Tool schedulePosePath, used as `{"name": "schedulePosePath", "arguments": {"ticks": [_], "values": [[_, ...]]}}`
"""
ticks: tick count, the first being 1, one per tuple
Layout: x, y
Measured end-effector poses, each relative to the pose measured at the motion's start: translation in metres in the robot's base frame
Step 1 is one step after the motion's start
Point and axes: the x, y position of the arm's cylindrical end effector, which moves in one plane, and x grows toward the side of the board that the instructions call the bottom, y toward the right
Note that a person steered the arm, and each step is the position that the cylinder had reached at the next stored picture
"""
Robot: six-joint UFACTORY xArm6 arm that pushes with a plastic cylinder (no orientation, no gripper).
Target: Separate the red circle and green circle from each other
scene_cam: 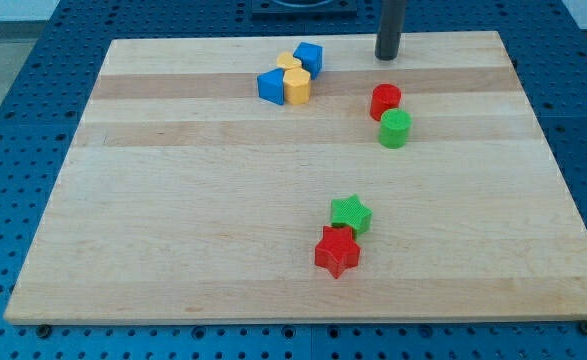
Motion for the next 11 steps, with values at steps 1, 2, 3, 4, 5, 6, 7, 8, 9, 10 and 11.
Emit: {"name": "schedulePosePath", "arguments": {"ticks": [1, 2, 3, 4, 5, 6, 7, 8, 9, 10, 11], "values": [[0.016, -0.017], [0.052, -0.035], [0.095, -0.037], [0.129, -0.037], [0.135, -0.024], [0.139, -0.007], [0.142, 0.012], [0.125, 0.03], [0.129, 0.033], [0.179, 0.034], [0.16, 0.051]]}}
